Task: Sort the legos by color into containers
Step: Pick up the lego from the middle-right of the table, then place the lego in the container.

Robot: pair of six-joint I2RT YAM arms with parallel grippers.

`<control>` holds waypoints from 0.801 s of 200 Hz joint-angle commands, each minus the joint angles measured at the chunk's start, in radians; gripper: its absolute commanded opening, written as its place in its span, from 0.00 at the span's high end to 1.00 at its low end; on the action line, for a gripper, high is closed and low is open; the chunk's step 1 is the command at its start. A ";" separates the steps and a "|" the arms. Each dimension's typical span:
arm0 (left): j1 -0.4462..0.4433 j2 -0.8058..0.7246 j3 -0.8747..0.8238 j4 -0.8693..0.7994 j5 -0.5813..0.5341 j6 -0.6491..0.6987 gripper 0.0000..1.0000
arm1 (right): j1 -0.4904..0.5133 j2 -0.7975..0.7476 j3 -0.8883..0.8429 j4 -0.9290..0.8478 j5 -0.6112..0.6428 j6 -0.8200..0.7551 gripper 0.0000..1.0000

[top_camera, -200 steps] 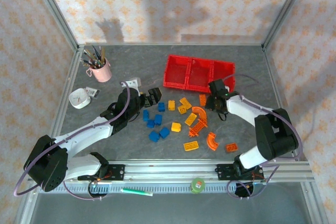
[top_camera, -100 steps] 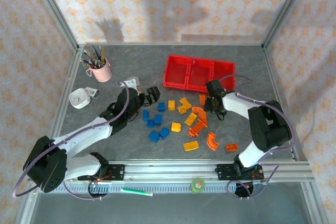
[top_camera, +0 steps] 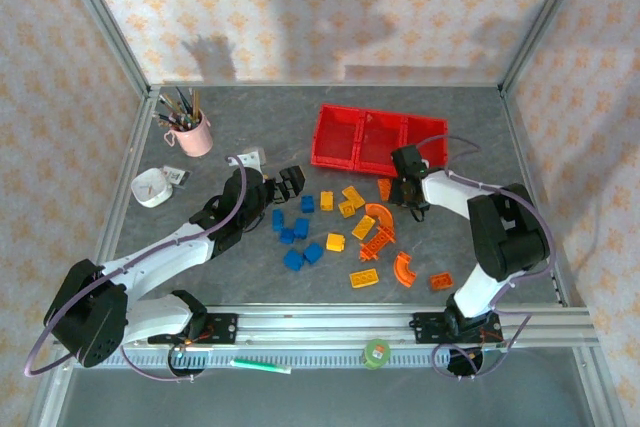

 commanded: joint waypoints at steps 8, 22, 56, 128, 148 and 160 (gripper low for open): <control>-0.011 0.006 0.026 -0.024 -0.029 0.012 0.01 | -0.004 0.000 -0.023 -0.010 0.028 -0.007 0.54; -0.011 0.010 0.028 -0.022 -0.029 0.011 0.01 | -0.004 -0.013 -0.034 -0.014 0.031 -0.005 0.56; -0.011 0.014 0.032 -0.022 -0.026 0.006 0.01 | -0.004 -0.039 -0.040 -0.023 0.036 -0.002 0.64; -0.009 -0.033 0.037 -0.045 -0.041 -0.013 0.01 | 0.033 -0.107 0.107 -0.155 0.079 -0.002 0.68; -0.006 -0.060 0.049 -0.079 -0.058 -0.003 0.01 | 0.060 -0.104 0.177 -0.176 0.071 0.006 0.68; -0.001 -0.070 0.051 -0.091 -0.066 0.002 0.01 | 0.080 -0.080 0.226 -0.169 0.056 0.014 0.69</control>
